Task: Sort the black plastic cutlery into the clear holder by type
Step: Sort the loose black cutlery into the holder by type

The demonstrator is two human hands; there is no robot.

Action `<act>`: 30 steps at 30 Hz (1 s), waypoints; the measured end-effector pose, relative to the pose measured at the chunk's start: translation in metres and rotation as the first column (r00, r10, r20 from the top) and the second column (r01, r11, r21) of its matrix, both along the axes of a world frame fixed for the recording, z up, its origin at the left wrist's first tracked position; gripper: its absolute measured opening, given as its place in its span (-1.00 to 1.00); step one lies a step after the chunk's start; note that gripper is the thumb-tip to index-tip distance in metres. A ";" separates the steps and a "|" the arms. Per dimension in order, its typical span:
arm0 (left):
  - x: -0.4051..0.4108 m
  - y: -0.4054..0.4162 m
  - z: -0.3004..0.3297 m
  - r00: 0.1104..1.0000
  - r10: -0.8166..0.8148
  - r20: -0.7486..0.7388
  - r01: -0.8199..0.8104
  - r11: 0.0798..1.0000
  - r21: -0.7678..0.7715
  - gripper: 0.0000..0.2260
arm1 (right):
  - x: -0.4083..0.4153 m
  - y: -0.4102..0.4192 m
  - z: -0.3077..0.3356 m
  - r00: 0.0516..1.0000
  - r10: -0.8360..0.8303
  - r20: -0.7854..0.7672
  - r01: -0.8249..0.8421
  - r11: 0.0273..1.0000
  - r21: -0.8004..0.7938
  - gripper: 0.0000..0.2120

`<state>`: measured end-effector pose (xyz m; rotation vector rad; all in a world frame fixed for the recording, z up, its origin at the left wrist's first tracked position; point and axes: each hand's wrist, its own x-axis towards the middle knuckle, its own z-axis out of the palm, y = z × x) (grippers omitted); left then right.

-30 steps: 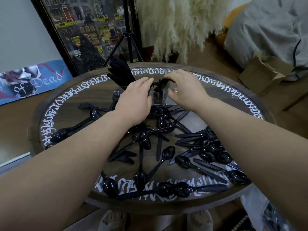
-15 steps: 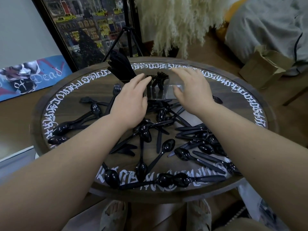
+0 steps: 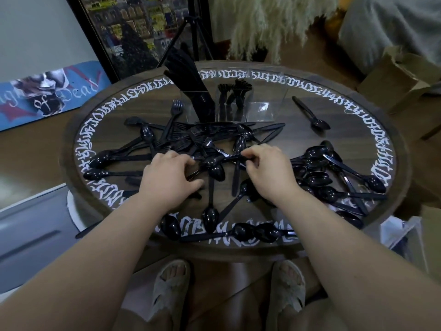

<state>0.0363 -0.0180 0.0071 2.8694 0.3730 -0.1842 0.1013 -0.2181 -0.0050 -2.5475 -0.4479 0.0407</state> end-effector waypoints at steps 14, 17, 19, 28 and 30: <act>-0.006 0.014 -0.009 0.990 -0.143 -0.003 0.142 0.979 -0.144 -0.88 | 0.002 0.026 -0.003 0.997 0.073 0.006 -0.070 0.982 -0.175 -0.69; -0.005 0.016 -0.008 0.984 -0.180 -0.013 0.177 0.976 -0.124 -0.82 | 0.002 0.028 0.001 0.996 0.079 0.047 -0.072 0.990 -0.124 -0.70; -0.005 0.018 -0.009 0.979 -0.204 -0.023 0.201 0.975 -0.098 -0.80 | 0.000 0.033 0.001 0.989 0.138 0.049 -0.130 0.983 -0.130 -0.70; 0.002 0.027 -0.015 0.988 -0.007 0.152 0.002 1.000 0.029 -0.57 | 0.002 0.035 -0.010 0.989 0.143 0.041 -0.129 0.961 -0.244 -0.74; 0.004 0.027 -0.018 0.995 0.006 0.100 -0.011 0.999 0.050 -0.54 | 0.003 0.034 -0.010 0.988 0.135 0.078 -0.113 0.964 -0.240 -0.75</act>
